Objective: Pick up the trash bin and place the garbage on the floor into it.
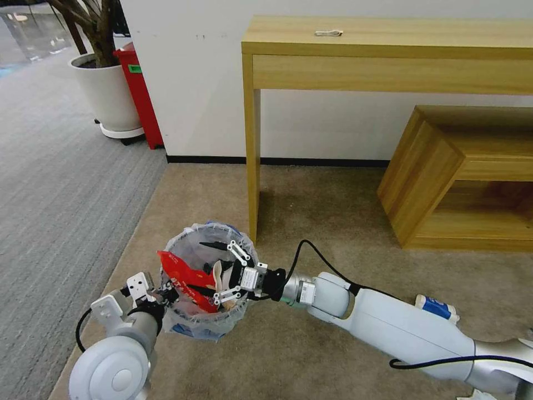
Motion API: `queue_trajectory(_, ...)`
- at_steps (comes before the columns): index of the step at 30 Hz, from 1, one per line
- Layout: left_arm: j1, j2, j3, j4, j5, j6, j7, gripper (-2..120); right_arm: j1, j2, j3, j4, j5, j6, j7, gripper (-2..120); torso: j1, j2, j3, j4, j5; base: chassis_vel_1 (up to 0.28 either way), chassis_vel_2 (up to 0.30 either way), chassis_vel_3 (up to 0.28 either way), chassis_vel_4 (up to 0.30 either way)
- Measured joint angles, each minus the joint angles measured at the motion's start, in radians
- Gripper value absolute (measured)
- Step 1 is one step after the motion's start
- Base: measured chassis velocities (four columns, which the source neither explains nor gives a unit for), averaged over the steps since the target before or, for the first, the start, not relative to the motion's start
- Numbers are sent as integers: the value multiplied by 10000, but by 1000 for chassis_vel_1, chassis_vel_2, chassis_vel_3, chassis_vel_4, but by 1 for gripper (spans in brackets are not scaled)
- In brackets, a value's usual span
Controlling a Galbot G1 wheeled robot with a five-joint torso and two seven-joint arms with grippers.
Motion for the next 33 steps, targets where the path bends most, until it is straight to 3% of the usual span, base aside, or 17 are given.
queue_trajectory(9, -69, 115, -24, 193, -50, -12, -8, 0, -576, -477, 1388, 410, 606, -691, 1218, 94, 0, 0, 0, 0, 1, 0, 0, 0, 0)
queue_trajectory(20, -160, 340, -29, 343, -111, -50, 5, 0, -2414, -1385, 4032, 1081, 968, -2479, 3291, 100, 0, 0, 0, 0, 1, 0, 0, 0, 0)
queue_trajectory(24, -218, 451, -25, 430, -173, -68, 8, 0, -3478, -1848, 5235, 1320, 1299, -3057, 3846, 100, 0, 0, 0, 2, 4, 0, 0, 0, 0)
queue_trajectory(27, -350, 562, 80, 595, -285, -76, 23, 0, -5102, -2489, 7139, 1615, 1627, -3489, 4336, 100, 0, 0, 0, -6, -1, 0, 0, 0, 0)
queue_trajectory(33, -362, 636, 119, 615, -297, -79, 61, 0, -6499, -2739, 8717, 1768, 1859, -3736, 4786, 100, 0, 0, -1, -2, -1, 0, 0, 0, 0)
